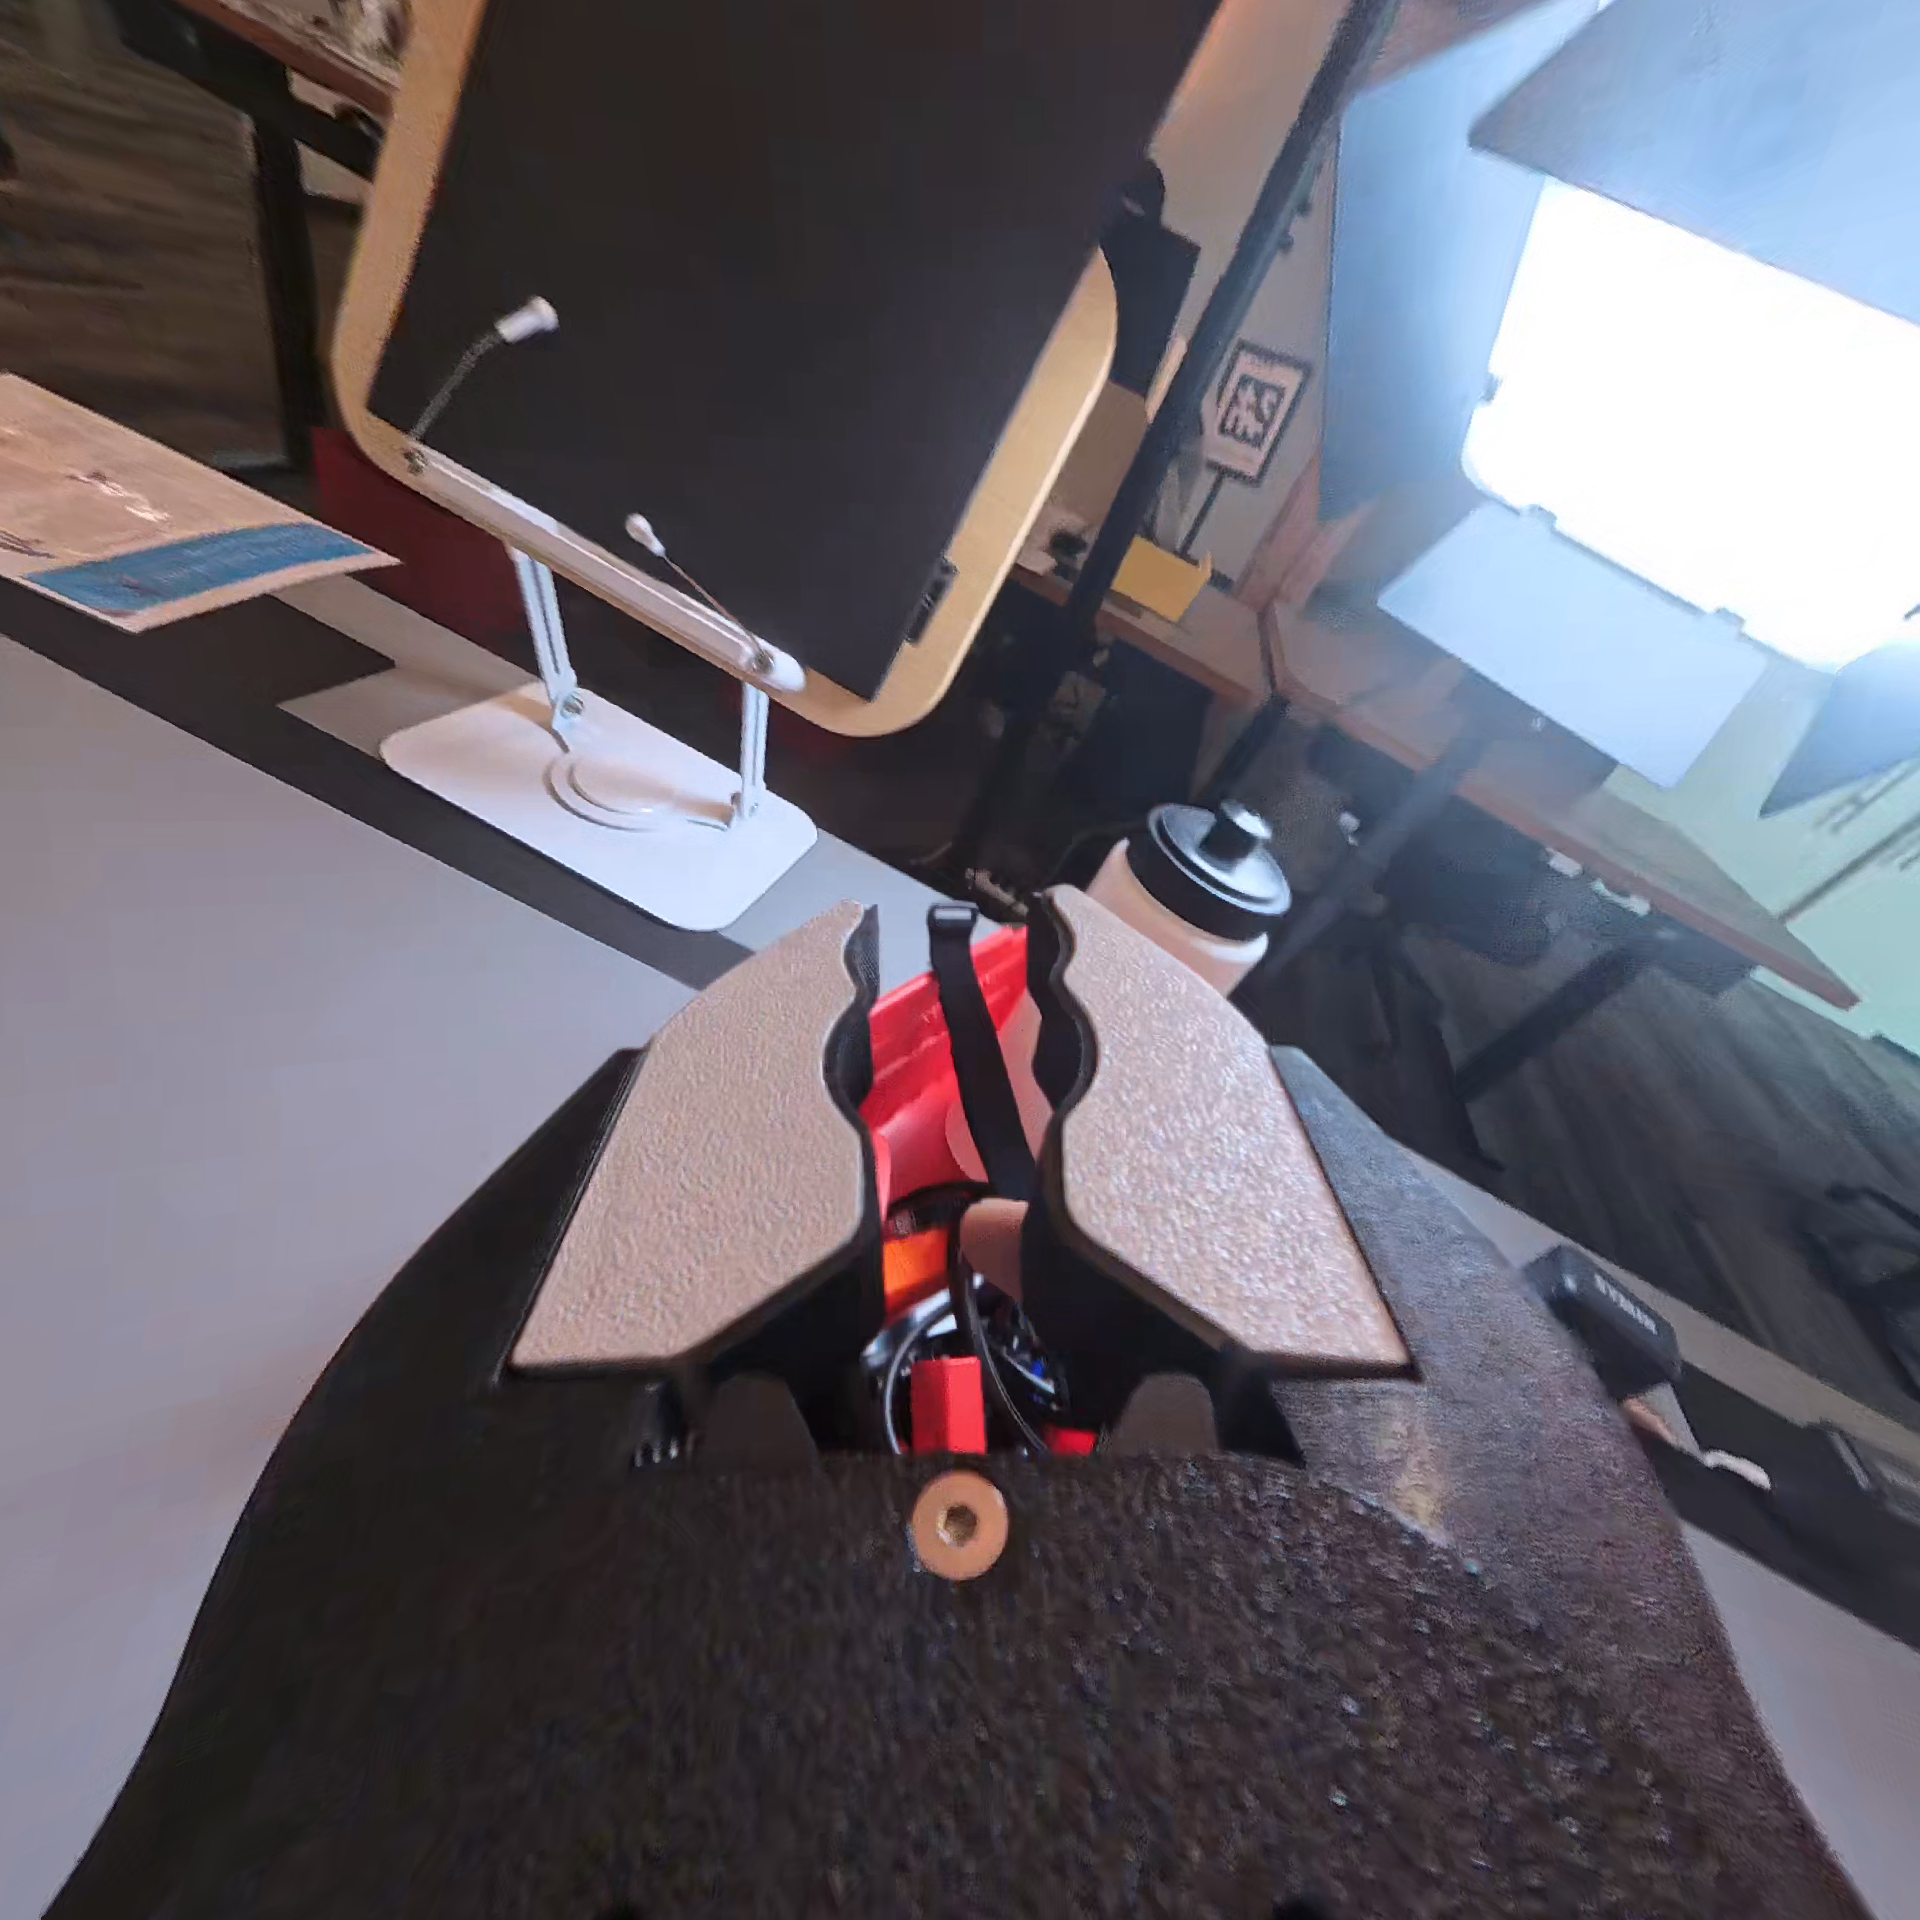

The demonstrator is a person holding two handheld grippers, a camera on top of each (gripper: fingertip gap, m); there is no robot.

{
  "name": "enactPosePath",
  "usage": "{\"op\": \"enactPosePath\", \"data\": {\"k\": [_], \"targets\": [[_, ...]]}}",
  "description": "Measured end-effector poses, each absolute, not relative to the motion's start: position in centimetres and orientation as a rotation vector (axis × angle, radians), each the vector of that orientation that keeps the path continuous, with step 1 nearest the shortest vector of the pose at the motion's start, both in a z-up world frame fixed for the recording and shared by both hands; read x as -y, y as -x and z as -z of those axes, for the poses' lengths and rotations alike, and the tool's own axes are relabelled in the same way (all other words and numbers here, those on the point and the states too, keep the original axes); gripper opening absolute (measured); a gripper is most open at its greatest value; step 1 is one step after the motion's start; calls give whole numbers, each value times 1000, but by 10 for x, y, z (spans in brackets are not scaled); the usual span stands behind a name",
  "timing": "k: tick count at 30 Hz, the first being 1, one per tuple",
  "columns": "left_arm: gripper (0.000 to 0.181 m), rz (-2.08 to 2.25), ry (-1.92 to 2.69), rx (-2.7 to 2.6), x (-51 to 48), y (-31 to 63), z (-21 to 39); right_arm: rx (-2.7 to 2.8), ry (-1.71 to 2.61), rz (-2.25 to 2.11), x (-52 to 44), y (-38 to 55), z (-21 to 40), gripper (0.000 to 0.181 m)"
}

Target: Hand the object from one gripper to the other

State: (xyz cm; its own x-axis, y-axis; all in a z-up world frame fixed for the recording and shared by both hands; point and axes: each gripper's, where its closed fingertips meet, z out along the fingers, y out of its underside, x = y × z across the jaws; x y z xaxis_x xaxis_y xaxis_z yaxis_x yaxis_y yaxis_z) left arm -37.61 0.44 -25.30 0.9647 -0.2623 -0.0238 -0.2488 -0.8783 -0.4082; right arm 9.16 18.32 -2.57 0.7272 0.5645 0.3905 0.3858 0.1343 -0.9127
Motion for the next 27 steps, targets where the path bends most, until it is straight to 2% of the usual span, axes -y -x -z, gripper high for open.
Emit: {"op": "enactPosePath", "data": {"k": [3, 8, 11, 15, 21, 22, 24, 26, 27], "targets": [[15, 305, 2333, -312, -22, 347, 179, 910, 1324, -236, -154, -63, 6, 27], [14, 877, 1505, -401, 12, 274, 8, 1016, 1109, -520, -82, -7, -22, 27], [14, 1127, 1215, -502, 47, 234, -45, 1092, 955, -723, -26, 26, -34, 27], [14, 1388, 1106, -637, 64, 170, -57, 1221, 751, -806, 39, 59, -30, 30], [14, 1627, 1302, -778, 53, 70, -8, 1276, 588, -614, 55, 74, -14, 37], [14, 1649, 1322, -781, 52, 60, -2, 1290, 579, -578, 52, 73, -11, 35], [14, 1684, 1348, -761, 49, 49, 5, 1352, 549, -528, 52, 72, -2, 19], [15, 1708, 1366, -718, 43, 48, 7, 1377, 580, -520, 47, 71, 1, 17], [15, 1689, 1373, -710, 41, 49, 8, 1402, 619, -571, 47, 71, 4, 10]]}}
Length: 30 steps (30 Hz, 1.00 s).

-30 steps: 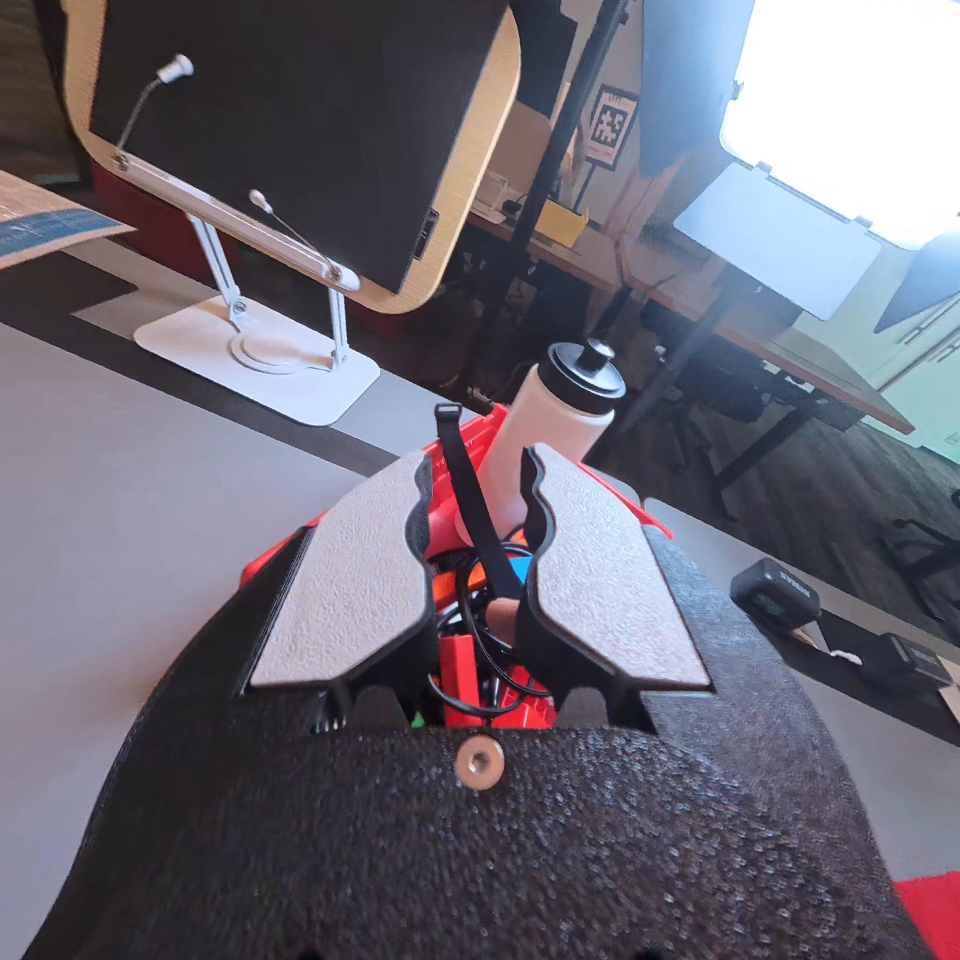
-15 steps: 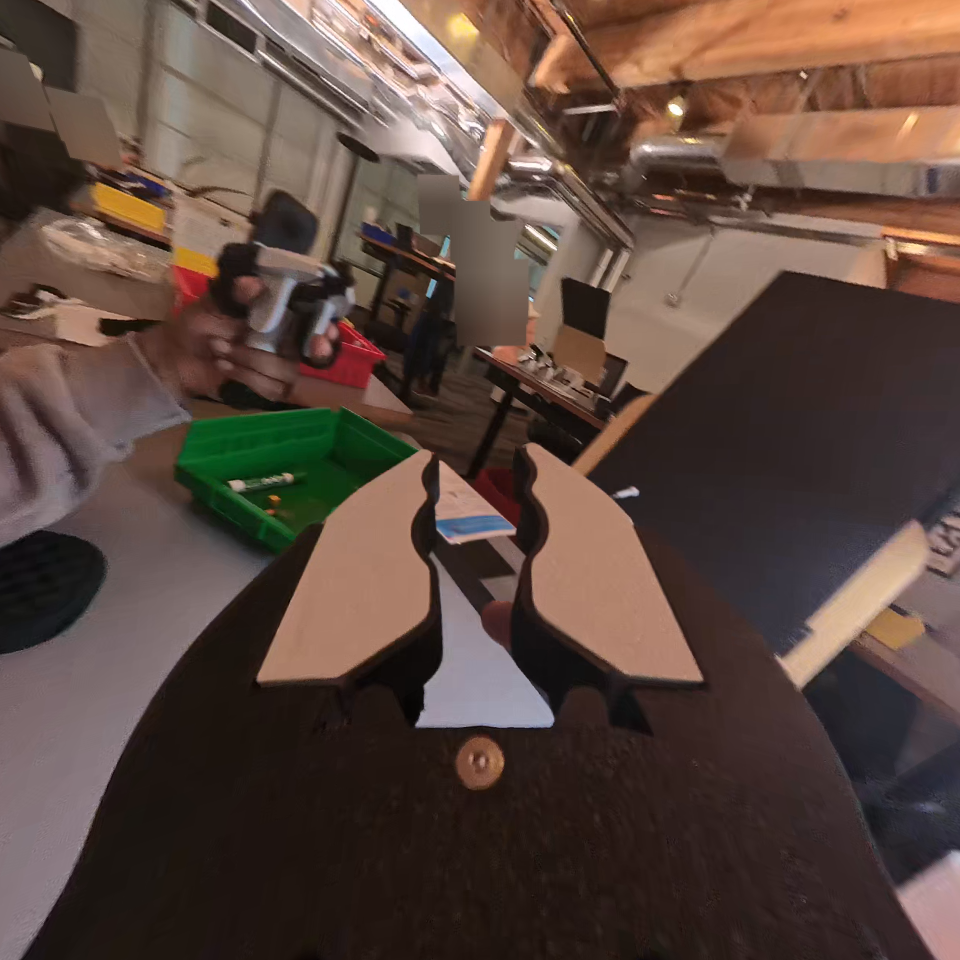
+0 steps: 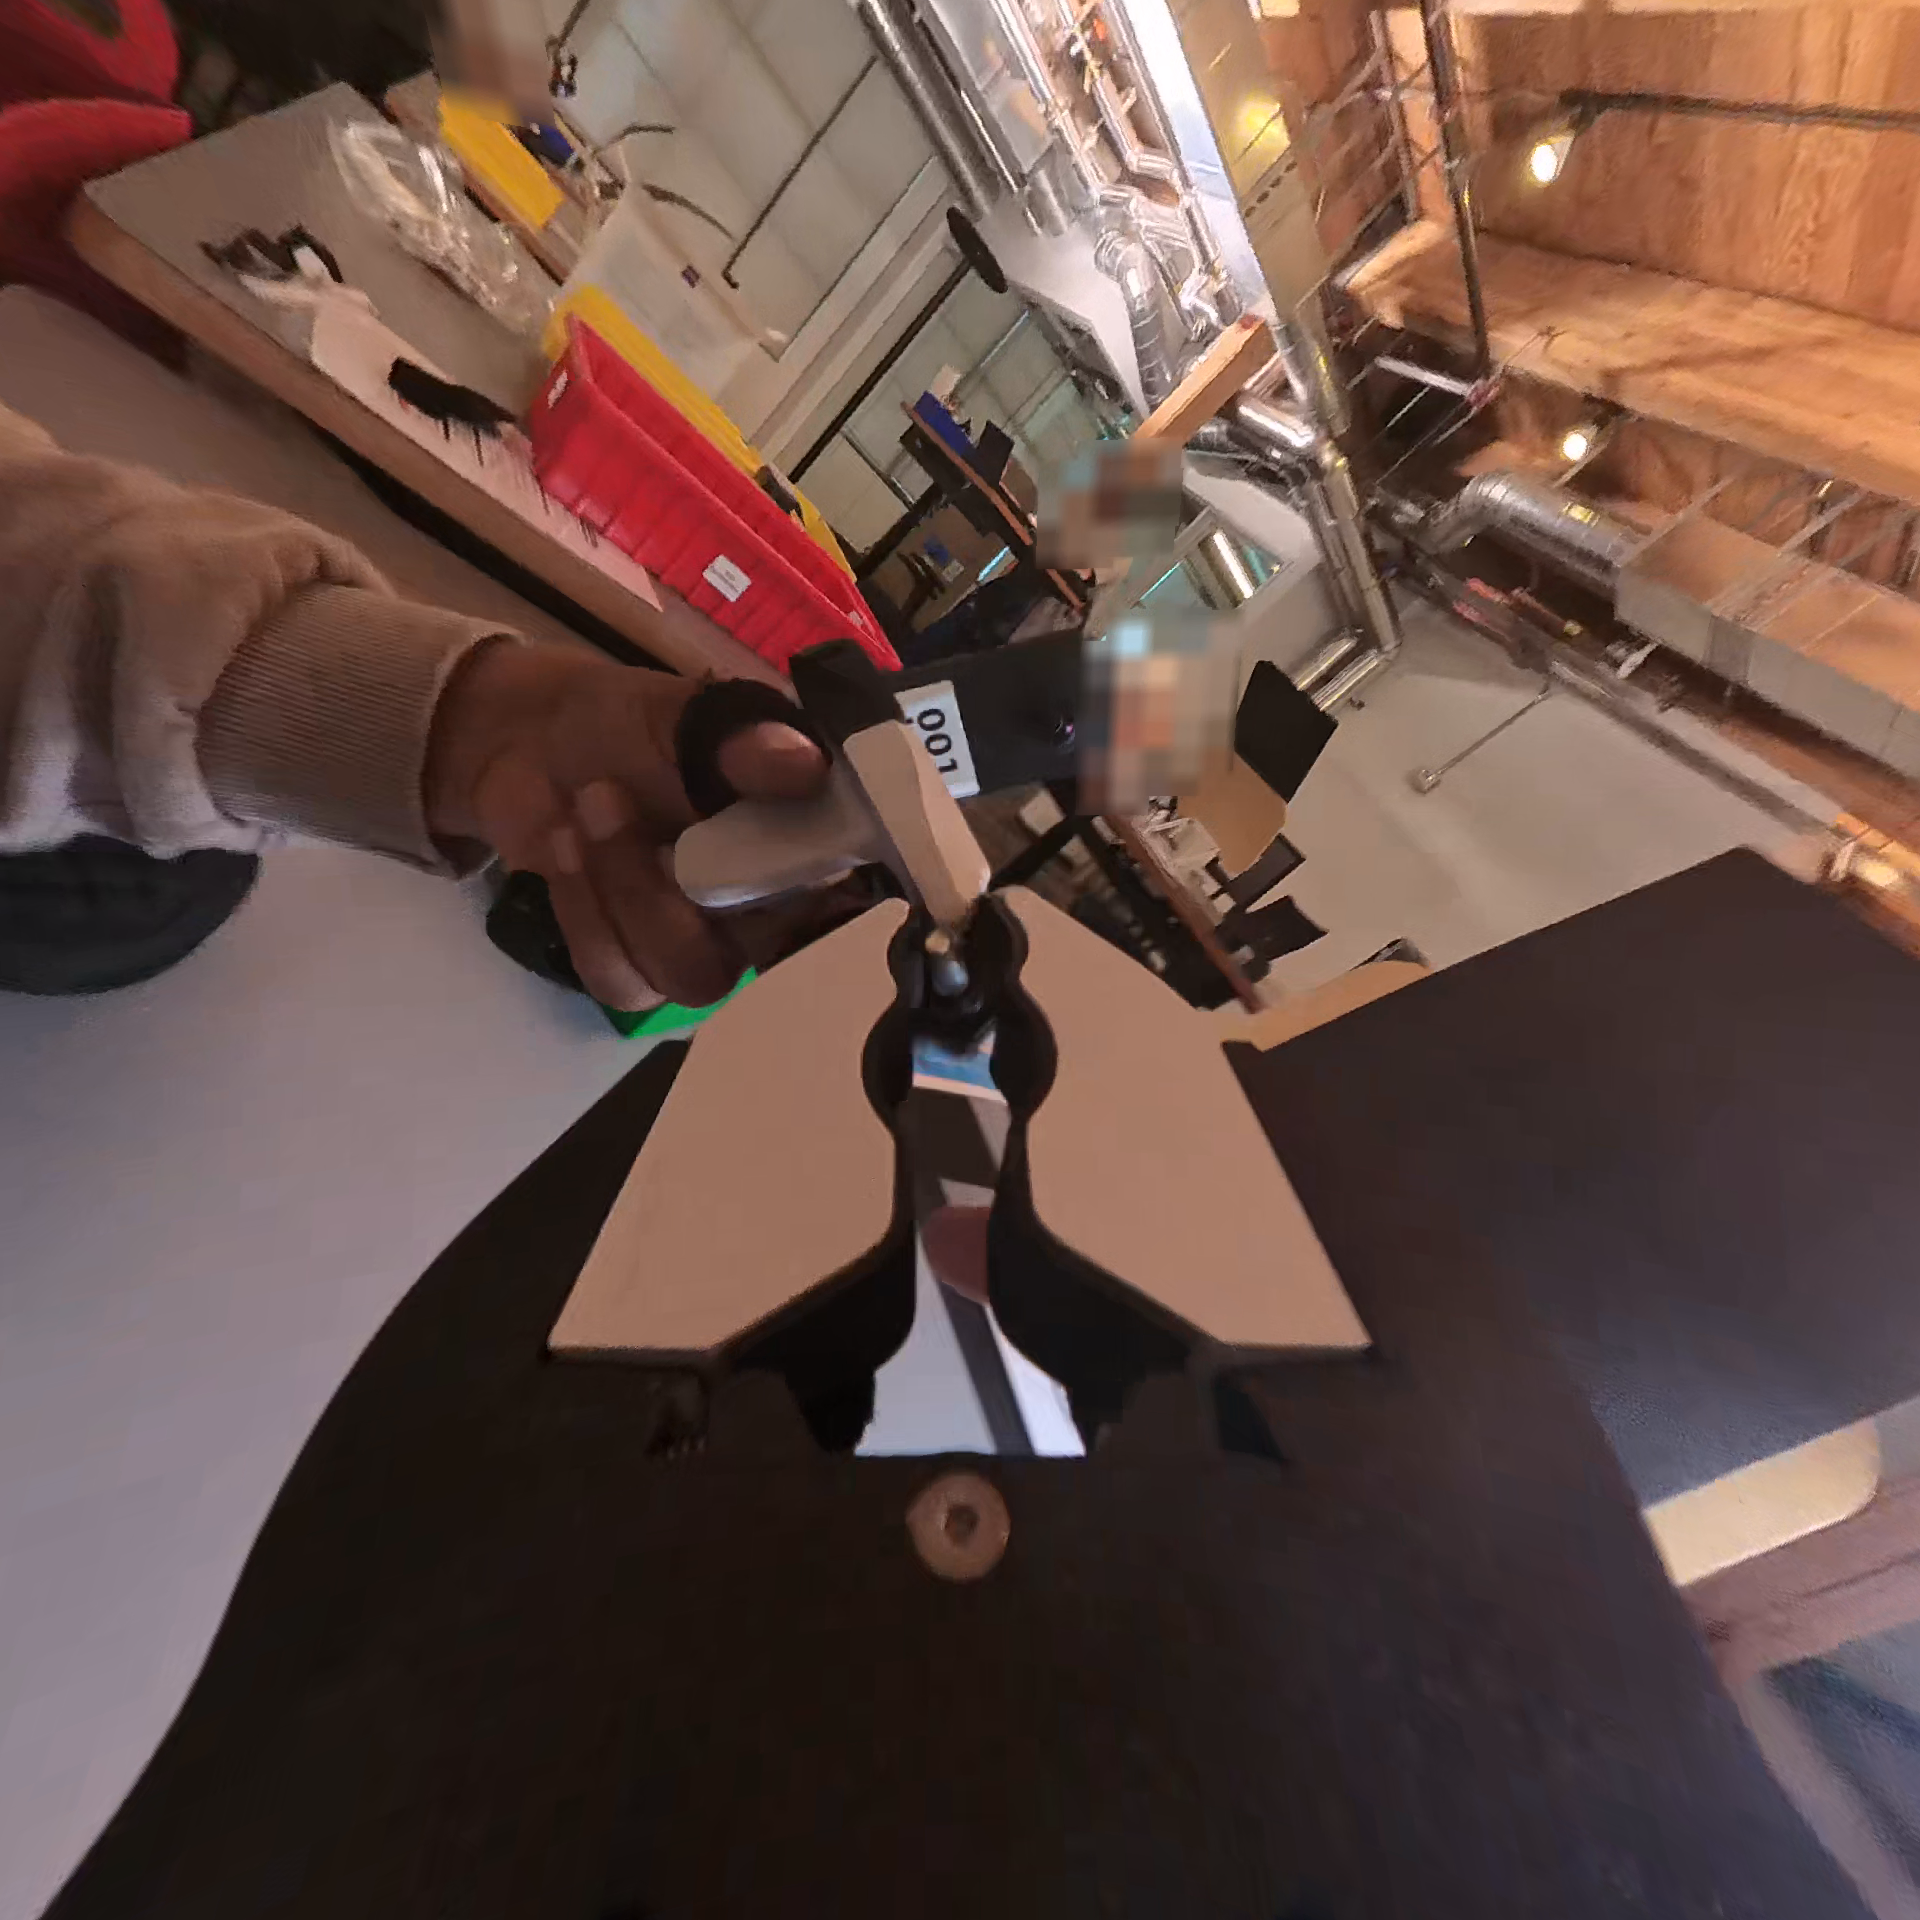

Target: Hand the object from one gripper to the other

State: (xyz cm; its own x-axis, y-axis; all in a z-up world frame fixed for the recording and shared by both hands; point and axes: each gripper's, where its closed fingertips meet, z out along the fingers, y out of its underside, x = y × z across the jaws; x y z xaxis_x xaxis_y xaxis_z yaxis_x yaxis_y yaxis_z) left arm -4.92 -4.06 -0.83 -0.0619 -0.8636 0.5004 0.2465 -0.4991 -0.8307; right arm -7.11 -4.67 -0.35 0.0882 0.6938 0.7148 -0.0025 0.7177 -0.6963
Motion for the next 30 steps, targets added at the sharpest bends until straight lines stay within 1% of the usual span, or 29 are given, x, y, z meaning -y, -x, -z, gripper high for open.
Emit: {"op": "enactPosePath", "data": {"k": [5, 6, 7, 13, 16, 19, 21, 23, 26, 30], "targets": [[17, 1378, 1339, -786, 39, 58, 4, 1384, 852, -1073, 46, 73, 6, 6], [10, 1348, 1312, -796, 41, 61, -1, 1371, 864, -1128, 44, 73, 6, 6], [0, 1332, 1306, -789, 41, 64, -3, 1360, 878, -1159, 40, 72, 8, 6], [0, 1295, 1320, -771, 33, 72, -1, 1318, 927, -1291, 27, 67, 9, 6], [0, 1129, 1304, -781, 26, 77, 2, 1268, 947, -1394, 25, 62, 1, 6], [26, 830, 1293, -845, 20, 74, 6, 1213, 1000, -1515, 22, 61, -4, 6], [36, 646, 1265, -897, 21, 69, 6, 1163, 1052, -1626, 21, 61, -8, 6], [38, 439, 1223, -939, 20, 65, 7, 1126, 1128, -1745, 21, 63, -8, 6], [37, 159, 1154, -988, 19, 58, 7, 1035, 1200, -1950, 23, 65, -11, 6], [33, -11, 1099, -939, 18, 52, 1, 879, 1197, -2157, 24, 68, -17, 5]]}}
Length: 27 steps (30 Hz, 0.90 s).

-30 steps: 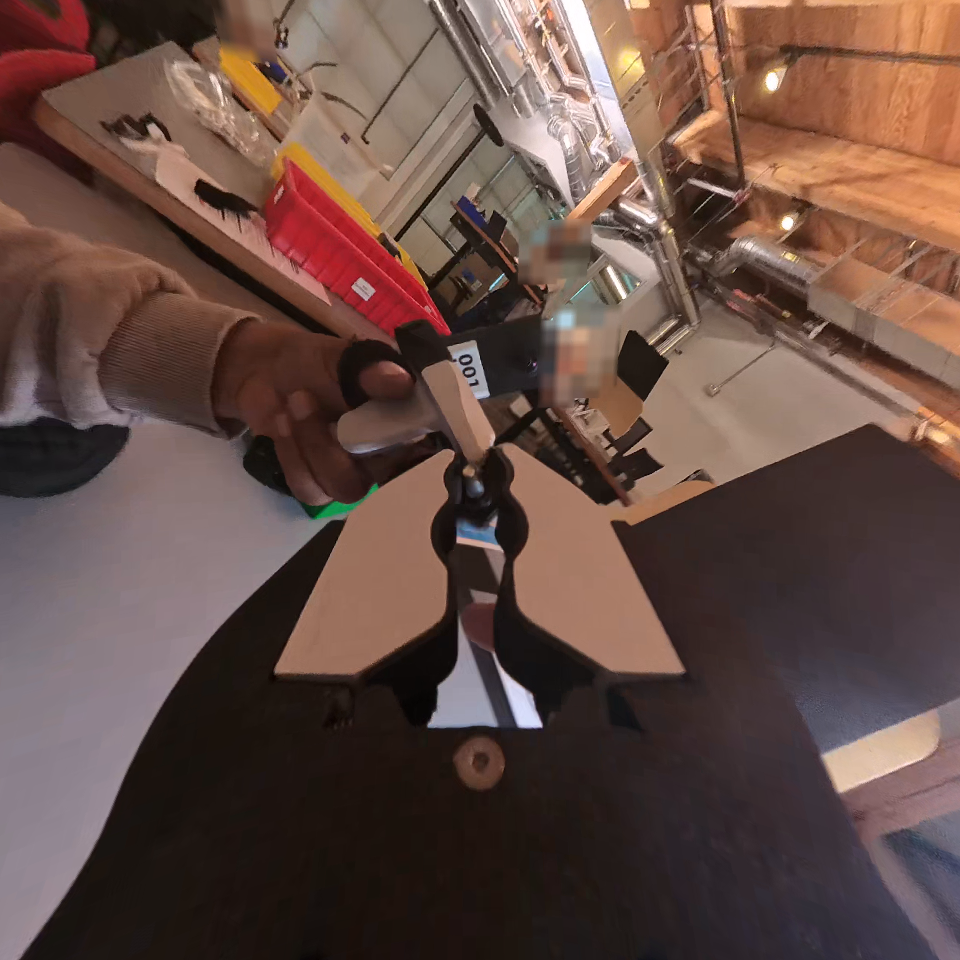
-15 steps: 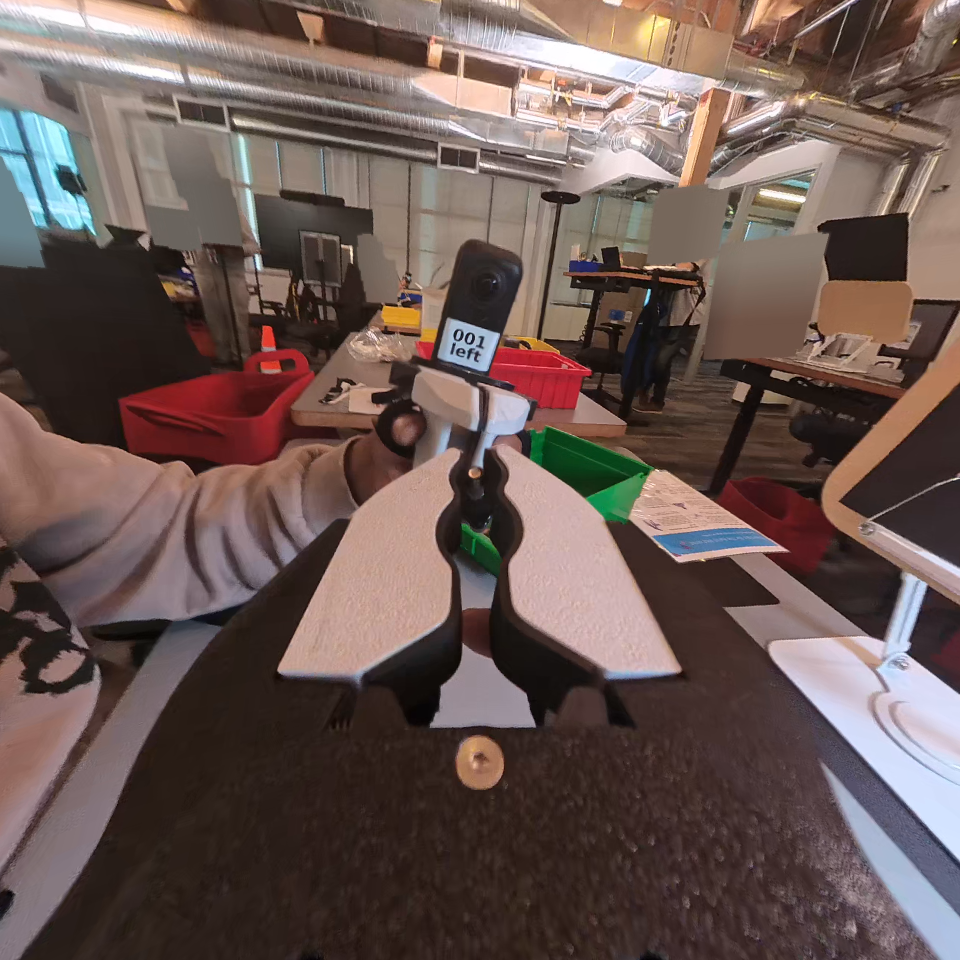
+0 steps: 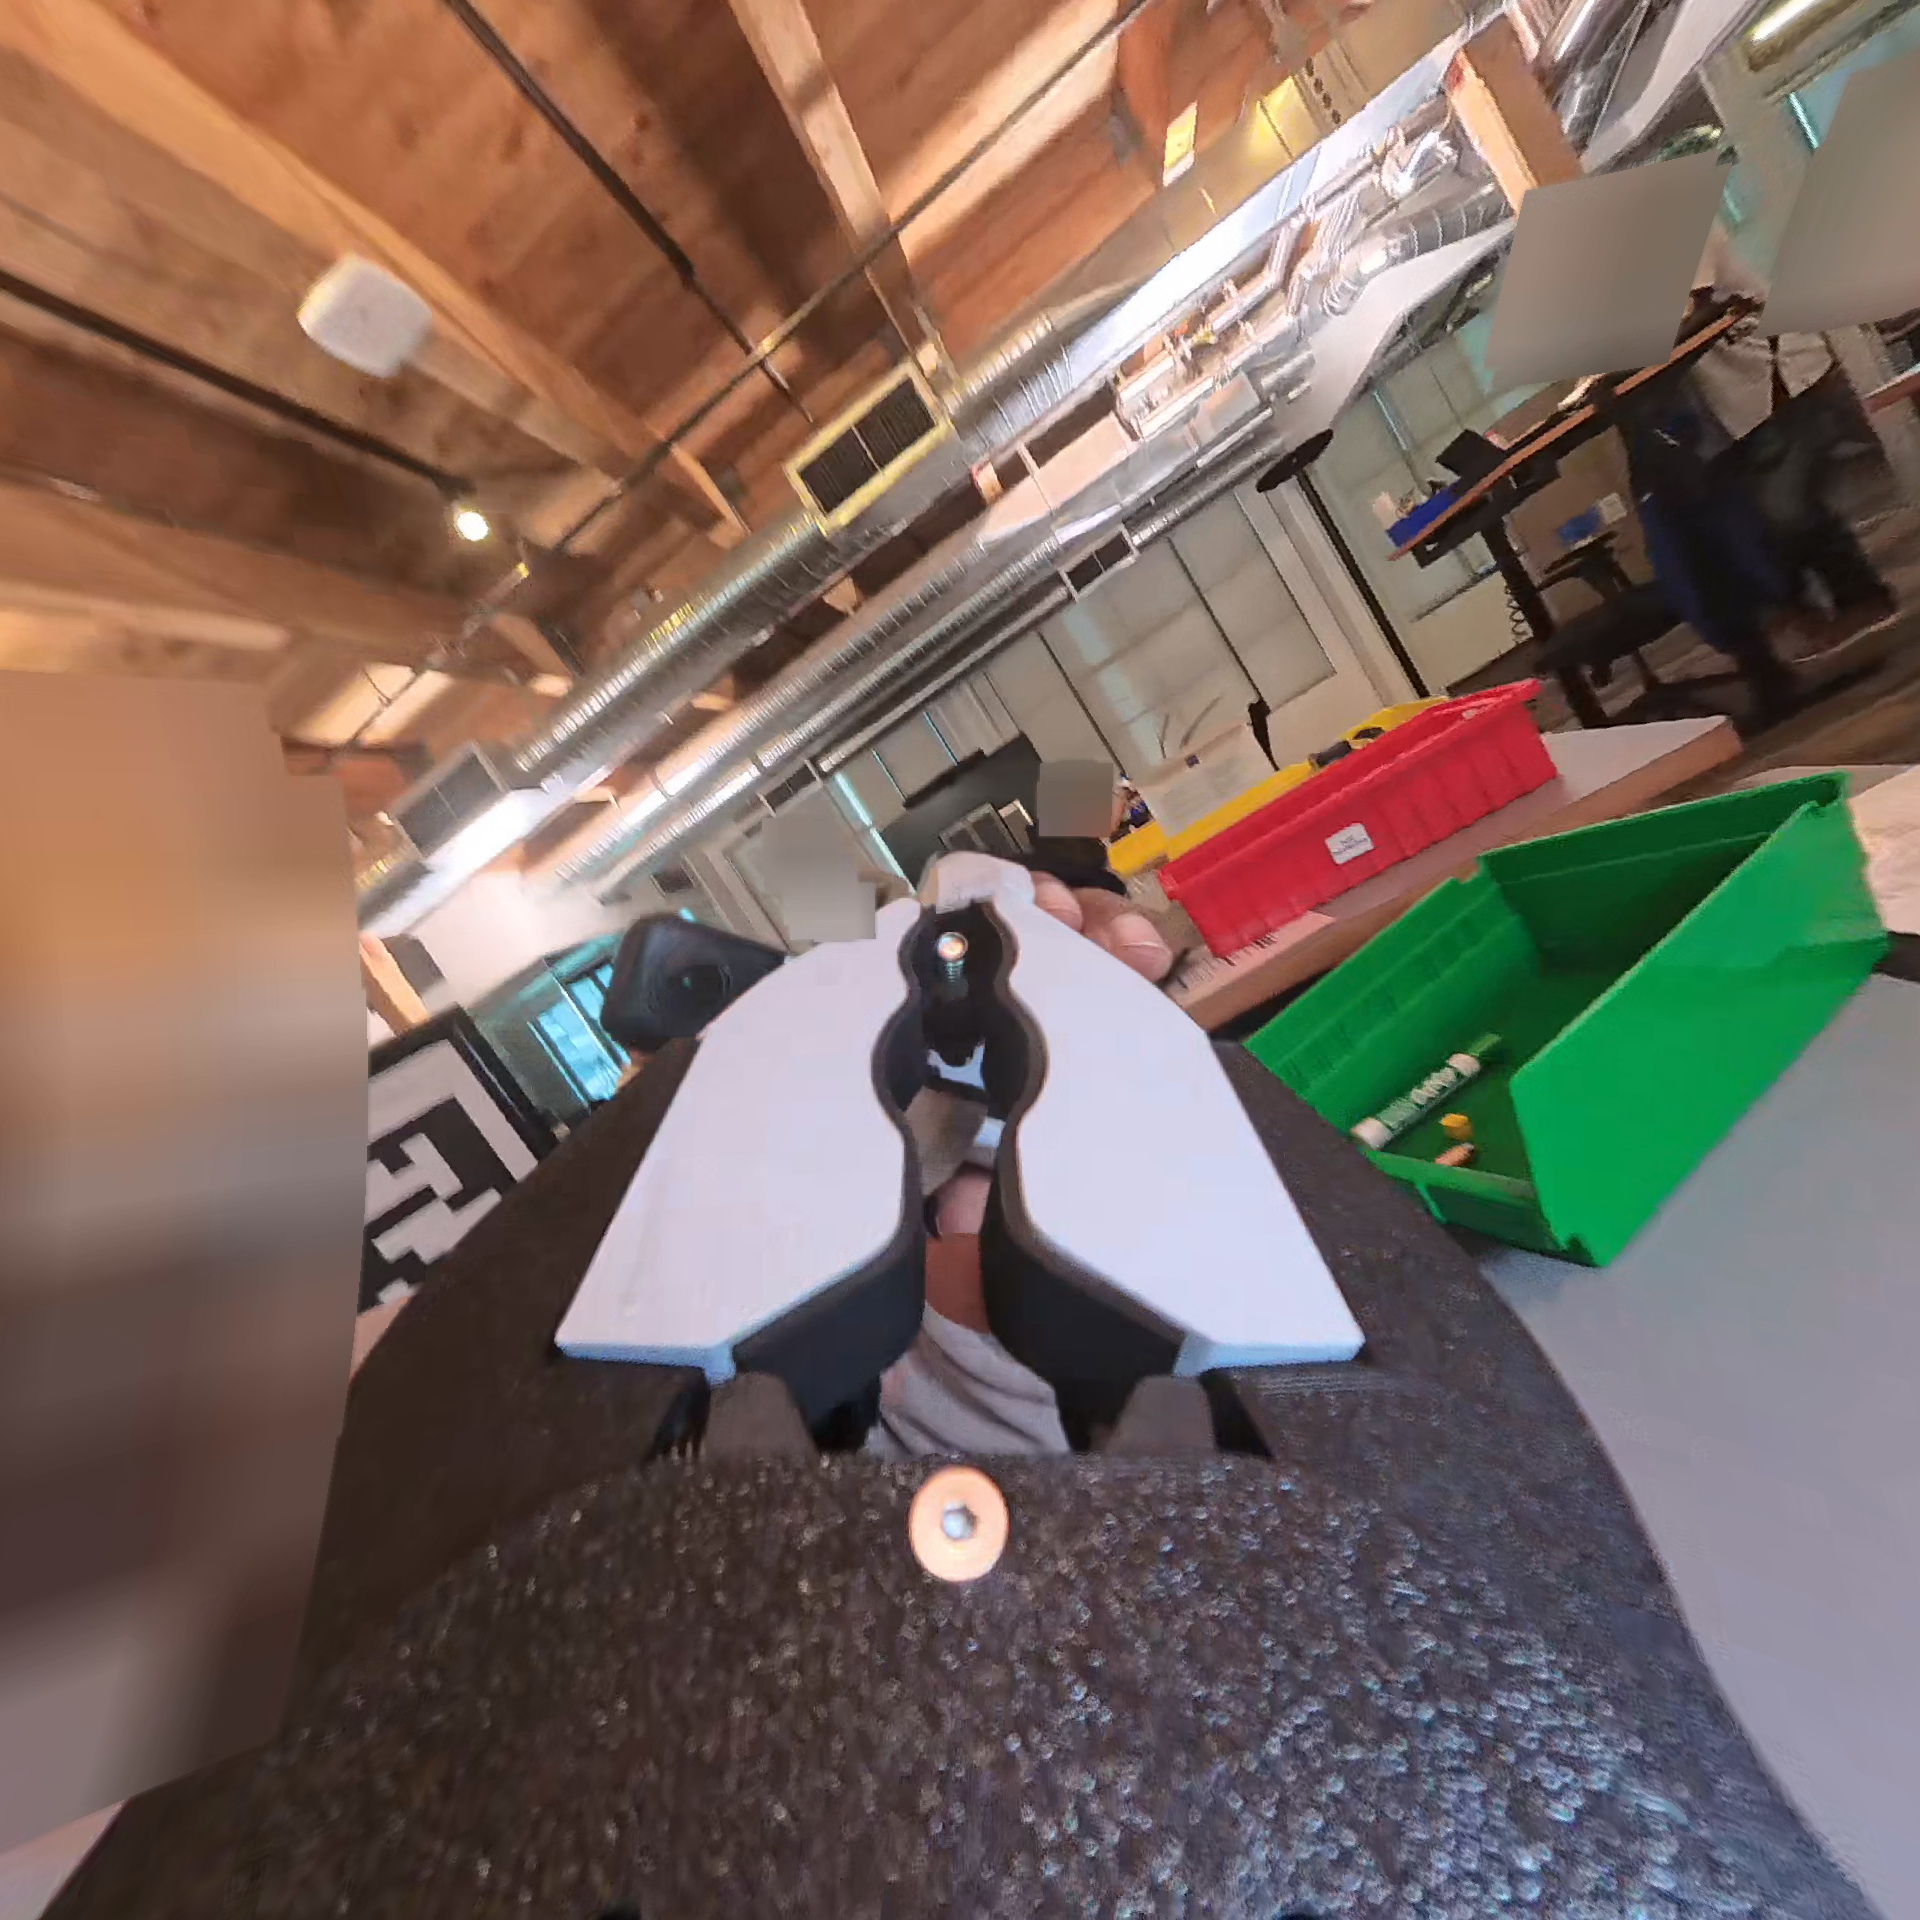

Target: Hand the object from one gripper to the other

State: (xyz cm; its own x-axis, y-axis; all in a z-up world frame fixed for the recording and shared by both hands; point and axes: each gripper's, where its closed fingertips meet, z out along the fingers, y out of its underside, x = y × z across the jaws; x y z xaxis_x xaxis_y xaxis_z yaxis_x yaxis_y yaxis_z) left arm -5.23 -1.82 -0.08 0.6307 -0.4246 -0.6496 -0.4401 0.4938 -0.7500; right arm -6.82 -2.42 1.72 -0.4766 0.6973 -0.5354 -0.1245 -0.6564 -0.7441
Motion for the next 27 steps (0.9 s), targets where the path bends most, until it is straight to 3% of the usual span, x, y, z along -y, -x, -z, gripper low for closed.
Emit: {"op": "enactPosePath", "data": {"k": [11, 14, 17, 23, 27], "targets": [[21, -51, 1095, -885, 15, 59, -2, 693, 1176, -2195, 14, 71, -20, 6], [21, 186, 1196, -891, 15, 60, 1, 850, 1125, -2001, 13, 66, -18, 24], [21, 528, 1310, -873, 21, 61, 2, 1066, 1011, -1743, 17, 55, -17, 25], [21, 1022, 1521, -811, 34, 59, 7, 1336, 696, -814, 16, 43, -2, 26], [21, 1215, 1558, -762, 39, 54, 8, 1420, 603, -624, 33, 49, 1, 26]]}}
